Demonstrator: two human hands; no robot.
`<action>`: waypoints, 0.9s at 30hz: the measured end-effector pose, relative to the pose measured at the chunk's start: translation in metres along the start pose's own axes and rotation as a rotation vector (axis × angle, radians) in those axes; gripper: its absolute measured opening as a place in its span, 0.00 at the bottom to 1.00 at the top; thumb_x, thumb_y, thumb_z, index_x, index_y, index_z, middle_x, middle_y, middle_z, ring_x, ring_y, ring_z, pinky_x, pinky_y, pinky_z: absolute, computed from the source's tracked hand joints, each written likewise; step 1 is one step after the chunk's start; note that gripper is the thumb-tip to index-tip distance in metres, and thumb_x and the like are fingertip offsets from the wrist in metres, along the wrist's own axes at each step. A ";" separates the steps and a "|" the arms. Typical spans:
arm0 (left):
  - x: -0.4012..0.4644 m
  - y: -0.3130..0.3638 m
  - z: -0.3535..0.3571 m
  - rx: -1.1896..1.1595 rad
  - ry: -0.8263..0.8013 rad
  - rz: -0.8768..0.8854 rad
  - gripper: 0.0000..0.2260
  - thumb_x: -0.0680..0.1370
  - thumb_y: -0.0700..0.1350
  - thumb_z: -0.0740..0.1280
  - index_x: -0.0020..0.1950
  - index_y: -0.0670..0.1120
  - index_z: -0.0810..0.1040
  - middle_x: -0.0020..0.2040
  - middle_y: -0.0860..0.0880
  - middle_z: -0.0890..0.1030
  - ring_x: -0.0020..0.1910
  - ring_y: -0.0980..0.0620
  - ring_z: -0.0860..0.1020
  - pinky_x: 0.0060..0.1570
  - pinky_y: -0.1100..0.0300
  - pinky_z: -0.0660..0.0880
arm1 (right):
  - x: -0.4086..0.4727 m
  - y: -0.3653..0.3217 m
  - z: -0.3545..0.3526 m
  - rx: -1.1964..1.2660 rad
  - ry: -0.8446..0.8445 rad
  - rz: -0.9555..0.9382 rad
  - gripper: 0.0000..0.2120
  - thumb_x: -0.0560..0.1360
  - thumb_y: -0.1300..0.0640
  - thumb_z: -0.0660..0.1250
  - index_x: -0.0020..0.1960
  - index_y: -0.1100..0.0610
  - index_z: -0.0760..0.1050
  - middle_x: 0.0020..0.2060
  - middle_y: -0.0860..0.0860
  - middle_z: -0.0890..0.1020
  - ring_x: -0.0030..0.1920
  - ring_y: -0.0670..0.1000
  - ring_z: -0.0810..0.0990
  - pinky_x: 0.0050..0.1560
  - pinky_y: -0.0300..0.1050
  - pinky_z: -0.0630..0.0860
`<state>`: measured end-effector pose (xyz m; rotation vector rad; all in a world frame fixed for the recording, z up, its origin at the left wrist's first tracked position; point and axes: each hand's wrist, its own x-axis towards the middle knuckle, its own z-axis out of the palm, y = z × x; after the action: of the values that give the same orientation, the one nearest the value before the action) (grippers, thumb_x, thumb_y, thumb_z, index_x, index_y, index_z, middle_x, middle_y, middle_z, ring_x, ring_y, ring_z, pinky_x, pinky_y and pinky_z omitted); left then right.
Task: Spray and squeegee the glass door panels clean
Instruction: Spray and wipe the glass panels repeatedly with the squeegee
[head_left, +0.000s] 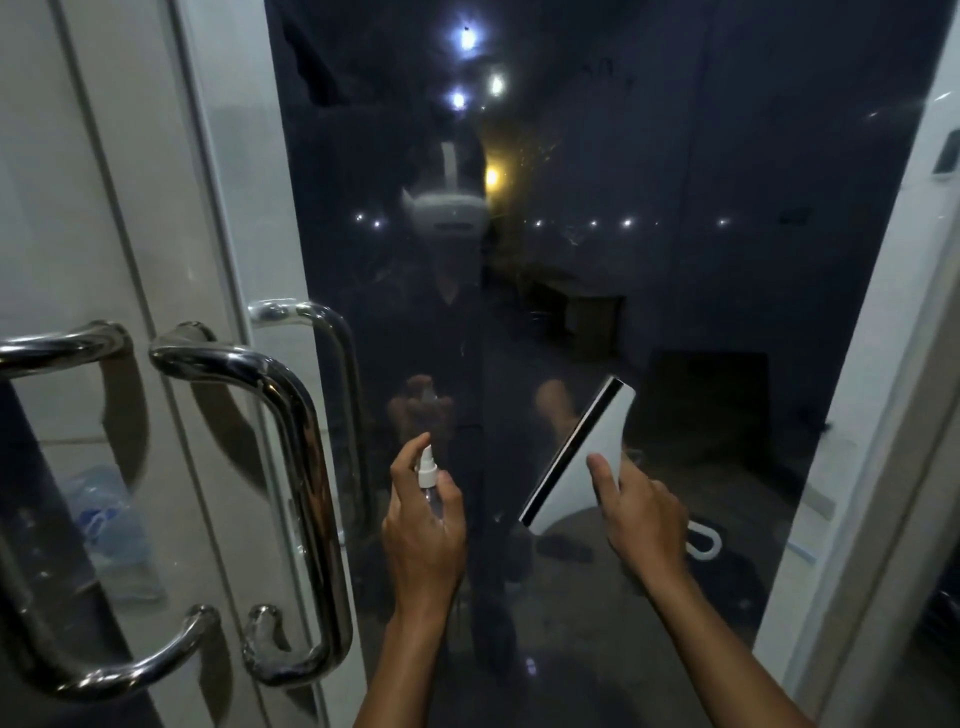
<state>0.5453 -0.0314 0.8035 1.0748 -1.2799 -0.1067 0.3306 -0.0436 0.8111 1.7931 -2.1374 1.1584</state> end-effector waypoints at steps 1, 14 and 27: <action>-0.002 -0.001 0.000 0.005 -0.002 -0.001 0.18 0.79 0.55 0.56 0.69 0.56 0.66 0.47 0.45 0.80 0.39 0.45 0.79 0.37 0.46 0.78 | -0.001 0.003 0.005 0.026 0.018 0.015 0.31 0.79 0.34 0.44 0.55 0.54 0.78 0.43 0.57 0.84 0.46 0.61 0.81 0.42 0.49 0.68; -0.035 -0.022 -0.009 0.088 -0.089 -0.059 0.17 0.78 0.55 0.55 0.68 0.58 0.66 0.45 0.46 0.80 0.36 0.46 0.78 0.34 0.52 0.74 | -0.087 0.048 0.105 0.681 -0.072 0.667 0.36 0.79 0.37 0.50 0.58 0.69 0.77 0.57 0.68 0.80 0.60 0.66 0.77 0.61 0.53 0.72; -0.046 -0.042 -0.020 0.124 -0.105 -0.084 0.18 0.79 0.54 0.56 0.69 0.57 0.66 0.54 0.45 0.81 0.47 0.42 0.81 0.42 0.47 0.78 | -0.084 -0.017 0.126 0.903 0.007 0.718 0.19 0.83 0.45 0.56 0.45 0.58 0.75 0.37 0.56 0.80 0.39 0.58 0.81 0.43 0.45 0.77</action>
<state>0.5652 -0.0148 0.7438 1.2436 -1.3494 -0.1506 0.4167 -0.0547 0.6855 1.1368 -2.5435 2.6055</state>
